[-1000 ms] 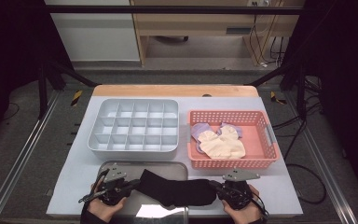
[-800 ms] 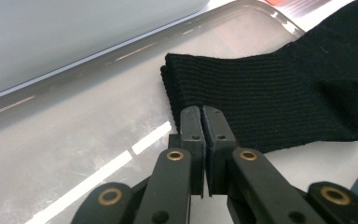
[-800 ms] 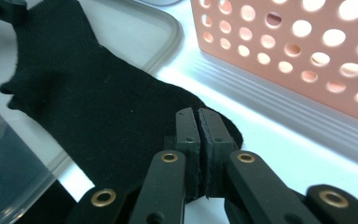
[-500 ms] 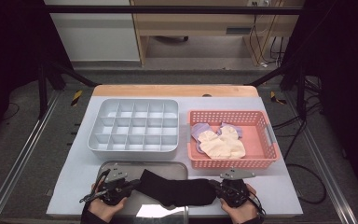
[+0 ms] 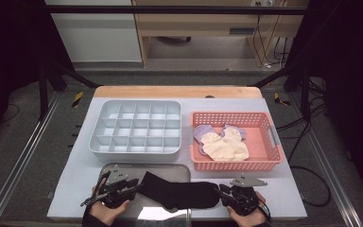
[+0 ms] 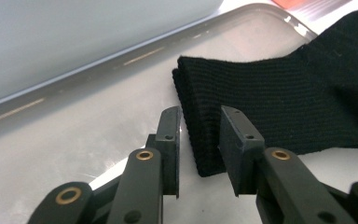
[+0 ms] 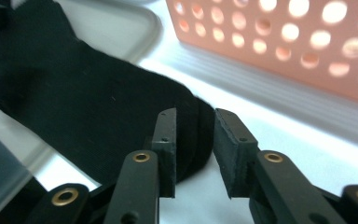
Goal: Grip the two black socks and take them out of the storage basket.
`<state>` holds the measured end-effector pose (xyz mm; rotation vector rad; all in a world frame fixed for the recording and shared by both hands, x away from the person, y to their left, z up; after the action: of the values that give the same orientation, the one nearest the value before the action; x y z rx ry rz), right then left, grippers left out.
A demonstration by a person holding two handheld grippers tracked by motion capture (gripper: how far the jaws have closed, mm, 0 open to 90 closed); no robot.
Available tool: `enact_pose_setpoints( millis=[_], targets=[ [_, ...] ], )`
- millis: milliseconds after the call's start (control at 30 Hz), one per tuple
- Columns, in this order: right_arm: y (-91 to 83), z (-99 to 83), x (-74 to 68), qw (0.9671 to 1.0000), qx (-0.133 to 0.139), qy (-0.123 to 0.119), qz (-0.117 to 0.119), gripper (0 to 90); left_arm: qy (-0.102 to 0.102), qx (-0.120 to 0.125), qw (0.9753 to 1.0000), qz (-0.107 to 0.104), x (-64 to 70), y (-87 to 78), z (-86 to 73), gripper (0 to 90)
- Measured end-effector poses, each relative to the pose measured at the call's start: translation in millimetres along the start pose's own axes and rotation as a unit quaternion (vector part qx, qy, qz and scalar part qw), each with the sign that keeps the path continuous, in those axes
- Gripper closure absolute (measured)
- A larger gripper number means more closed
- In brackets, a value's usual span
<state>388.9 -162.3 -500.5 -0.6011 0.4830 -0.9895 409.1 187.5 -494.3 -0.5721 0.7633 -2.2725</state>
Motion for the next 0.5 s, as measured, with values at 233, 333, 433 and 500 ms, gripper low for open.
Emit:
enact_pose_setpoints(
  millis=[233, 333, 433, 500],
  targets=[
    [7.9, -6.3, 1.9, 0.9997, -0.013, 0.02, 0.011, 74.3, -0.007, -0.003, 0.9999, -0.013, 0.0, 3.4, -3.5, 68.8],
    [8.3, -6.7, 0.1, 0.9994, -0.015, 0.027, 0.017, 80.6, -0.012, -0.012, 0.9994, -0.029, 0.6, 5.8, -4.7, 69.6],
    [8.6, -5.0, 1.0, 0.9991, -0.015, 0.032, 0.023, 83.6, -0.008, -0.015, 0.9994, -0.03, 2.7, 6.3, -5.0, 72.5],
    [8.7, -3.1, 2.2, 0.9992, -0.016, 0.031, 0.019, 84.1, -0.006, -0.013, 0.9995, -0.029, 4.2, 6.0, -4.7, 75.9]
  ],
)
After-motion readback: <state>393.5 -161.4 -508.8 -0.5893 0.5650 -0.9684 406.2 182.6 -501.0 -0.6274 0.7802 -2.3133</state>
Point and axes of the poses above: each handheld gripper's, and its own axes: y roughly forward along the jaws, z roughly out of its top, x roughly to its right, the point moved 4 cm from there along y, roughly forward along the jaws, and after that the axes turned 6 degrees about -z, right-handed, at the moved point
